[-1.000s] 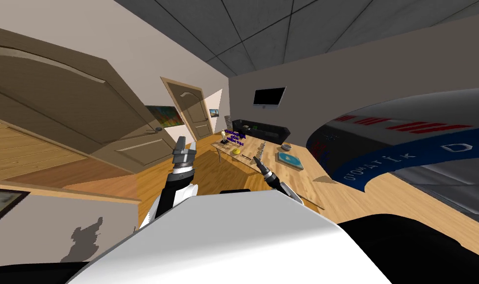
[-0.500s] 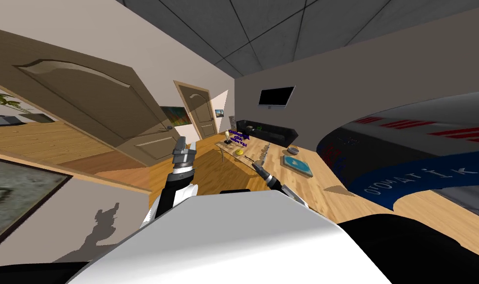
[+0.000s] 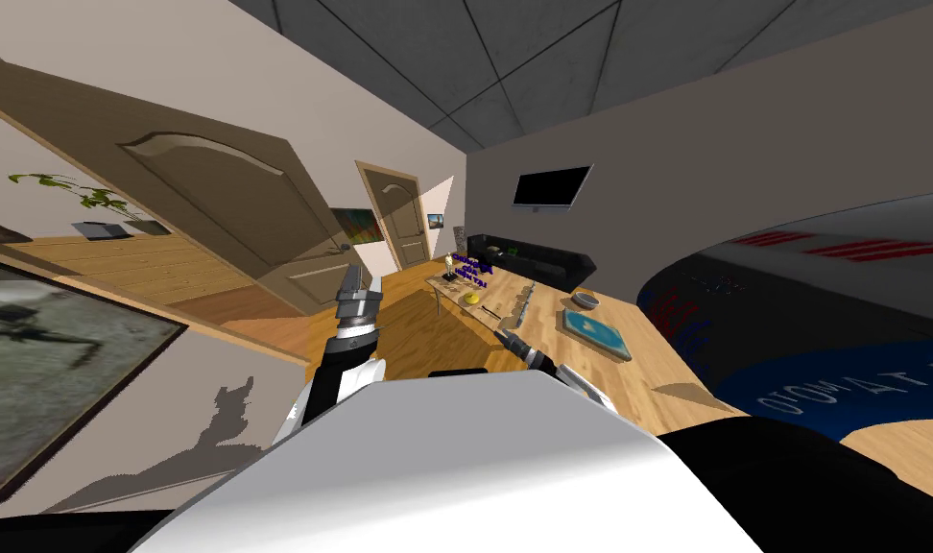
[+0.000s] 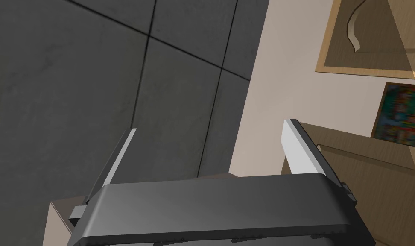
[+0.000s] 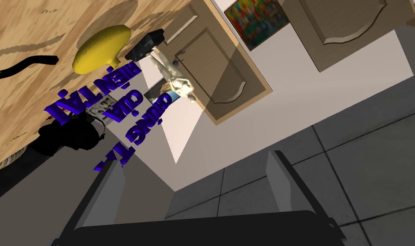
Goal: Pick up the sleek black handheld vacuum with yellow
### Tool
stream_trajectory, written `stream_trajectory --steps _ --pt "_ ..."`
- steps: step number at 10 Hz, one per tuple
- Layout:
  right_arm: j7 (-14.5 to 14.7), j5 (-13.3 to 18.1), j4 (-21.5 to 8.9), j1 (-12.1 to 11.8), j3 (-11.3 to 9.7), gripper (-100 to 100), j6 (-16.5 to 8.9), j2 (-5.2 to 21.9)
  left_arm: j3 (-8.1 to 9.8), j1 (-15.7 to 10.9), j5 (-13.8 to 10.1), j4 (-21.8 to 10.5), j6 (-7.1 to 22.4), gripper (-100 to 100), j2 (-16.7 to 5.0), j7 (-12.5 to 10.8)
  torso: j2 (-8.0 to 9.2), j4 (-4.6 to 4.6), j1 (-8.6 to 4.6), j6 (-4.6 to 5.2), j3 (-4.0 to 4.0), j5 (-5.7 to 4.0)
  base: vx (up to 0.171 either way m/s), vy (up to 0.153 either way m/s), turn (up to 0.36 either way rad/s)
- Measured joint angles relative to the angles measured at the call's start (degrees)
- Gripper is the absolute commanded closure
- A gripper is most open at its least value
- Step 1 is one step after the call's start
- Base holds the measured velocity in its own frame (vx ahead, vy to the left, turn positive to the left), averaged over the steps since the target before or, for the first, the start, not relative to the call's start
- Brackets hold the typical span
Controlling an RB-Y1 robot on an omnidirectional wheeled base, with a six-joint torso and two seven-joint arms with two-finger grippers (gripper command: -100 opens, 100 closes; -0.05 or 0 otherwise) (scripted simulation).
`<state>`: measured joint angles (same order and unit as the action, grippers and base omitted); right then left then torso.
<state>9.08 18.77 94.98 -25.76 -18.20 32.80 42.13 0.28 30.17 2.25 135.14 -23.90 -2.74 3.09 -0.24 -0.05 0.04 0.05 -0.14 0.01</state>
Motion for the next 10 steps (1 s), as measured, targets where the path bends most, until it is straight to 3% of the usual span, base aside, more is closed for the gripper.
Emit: stream_trajectory --steps 3,8,10 --pt "0.14 3.63 -3.15 -0.50 -1.06 -100 -0.68 4.56 0.00 0.00 0.00 0.00 0.00 0 0.00 0.00 -0.07 -0.01 0.05 -0.03 -0.04 0.01 0.059 0.017 0.119" --pt "0.32 10.25 -12.98 1.45 -3.42 -100 -0.18 10.43 0.00 0.01 0.00 0.00 0.00 0 0.00 0.00 -0.31 -0.06 0.17 -0.03 -0.17 0.03 0.092 0.038 0.133" --pt "1.31 12.89 -16.69 -0.09 -3.17 -100 0.87 12.63 0.00 0.01 0.00 0.00 0.00 0 0.00 0.00 -0.23 -0.05 0.14 0.00 -0.14 0.03 0.093 0.041 0.098"
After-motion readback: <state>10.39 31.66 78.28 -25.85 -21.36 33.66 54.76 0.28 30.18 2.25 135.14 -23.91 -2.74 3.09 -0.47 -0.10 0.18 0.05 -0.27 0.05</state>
